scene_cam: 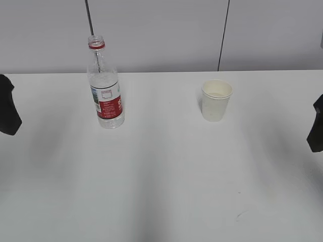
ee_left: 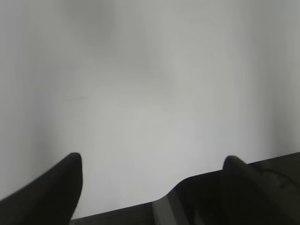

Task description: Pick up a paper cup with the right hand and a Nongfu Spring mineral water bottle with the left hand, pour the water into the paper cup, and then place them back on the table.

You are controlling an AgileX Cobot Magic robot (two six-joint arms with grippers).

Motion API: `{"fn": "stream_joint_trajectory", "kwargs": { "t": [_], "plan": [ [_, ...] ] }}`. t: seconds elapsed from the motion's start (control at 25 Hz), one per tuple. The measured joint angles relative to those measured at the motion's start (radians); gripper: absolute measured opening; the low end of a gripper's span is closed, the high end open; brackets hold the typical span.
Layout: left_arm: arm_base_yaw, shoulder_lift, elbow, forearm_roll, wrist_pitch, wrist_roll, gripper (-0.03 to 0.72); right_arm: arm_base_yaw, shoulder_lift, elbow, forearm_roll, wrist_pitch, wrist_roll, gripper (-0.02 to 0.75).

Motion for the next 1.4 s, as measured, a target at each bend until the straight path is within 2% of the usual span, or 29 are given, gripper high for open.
{"fn": "stream_joint_trajectory", "kwargs": {
  "t": [0.24,0.36,0.52,0.72,0.96,1.2,1.4],
  "plan": [
    [0.129,-0.031,0.000,0.000,0.002,-0.023,0.540,0.000,0.000,0.000,-0.002,0.000,-0.010,0.584],
    [0.188,-0.045,0.001,0.021,0.002,0.014,0.540,0.000,0.000,0.000,-0.002,0.000,-0.011,0.584],
    [0.239,-0.074,0.040,0.031,0.002,0.031,0.540,0.000,0.000,0.000,-0.002,0.000,-0.014,0.583],
    [0.244,-0.151,0.145,0.018,0.002,0.032,0.540,0.000,0.000,0.000,0.001,0.000,-0.014,0.583],
    [0.244,-0.309,0.268,-0.020,0.002,0.050,0.540,0.000,-0.035,0.041,0.066,0.000,-0.052,0.582],
    [0.244,-0.518,0.354,-0.087,0.009,0.054,0.540,0.000,-0.194,0.172,0.067,0.000,-0.058,0.582],
    [0.244,-0.610,0.389,-0.100,0.019,0.055,0.540,0.000,-0.357,0.241,0.057,0.005,-0.058,0.582]
  ]
}}
